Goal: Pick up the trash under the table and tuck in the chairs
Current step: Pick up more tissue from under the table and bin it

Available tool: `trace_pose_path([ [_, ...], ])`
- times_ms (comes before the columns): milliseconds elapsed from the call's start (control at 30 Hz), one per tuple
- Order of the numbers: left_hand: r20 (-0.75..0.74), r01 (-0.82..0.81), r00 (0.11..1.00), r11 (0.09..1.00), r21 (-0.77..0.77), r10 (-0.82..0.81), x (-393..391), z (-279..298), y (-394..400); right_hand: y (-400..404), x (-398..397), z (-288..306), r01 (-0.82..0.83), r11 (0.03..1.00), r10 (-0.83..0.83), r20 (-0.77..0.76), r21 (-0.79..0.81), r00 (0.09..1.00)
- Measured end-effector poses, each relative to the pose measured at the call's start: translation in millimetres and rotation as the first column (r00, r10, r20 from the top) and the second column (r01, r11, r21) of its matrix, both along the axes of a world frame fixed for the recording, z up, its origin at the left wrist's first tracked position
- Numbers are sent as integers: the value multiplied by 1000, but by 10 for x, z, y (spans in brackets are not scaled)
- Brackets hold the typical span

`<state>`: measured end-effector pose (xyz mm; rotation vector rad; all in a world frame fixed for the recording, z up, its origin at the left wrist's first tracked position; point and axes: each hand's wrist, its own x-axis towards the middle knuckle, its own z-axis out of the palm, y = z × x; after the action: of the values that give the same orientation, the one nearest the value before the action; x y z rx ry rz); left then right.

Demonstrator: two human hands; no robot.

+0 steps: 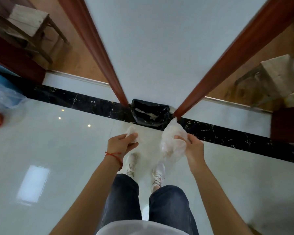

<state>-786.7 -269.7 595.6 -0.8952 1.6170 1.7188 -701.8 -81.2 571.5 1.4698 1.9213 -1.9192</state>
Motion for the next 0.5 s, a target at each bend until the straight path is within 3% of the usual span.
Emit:
trace_pose_path([
  [233, 62, 110, 992, 994, -19, -109, -709, -737, 162, -134, -279, -601, 166, 985, -165, 26, -46, 986],
  [500, 130, 124, 985, 991, -51, -116, -1178, -1837, 453, -104, -493, -1462, 262, 962, -258, 57, -82, 964],
])
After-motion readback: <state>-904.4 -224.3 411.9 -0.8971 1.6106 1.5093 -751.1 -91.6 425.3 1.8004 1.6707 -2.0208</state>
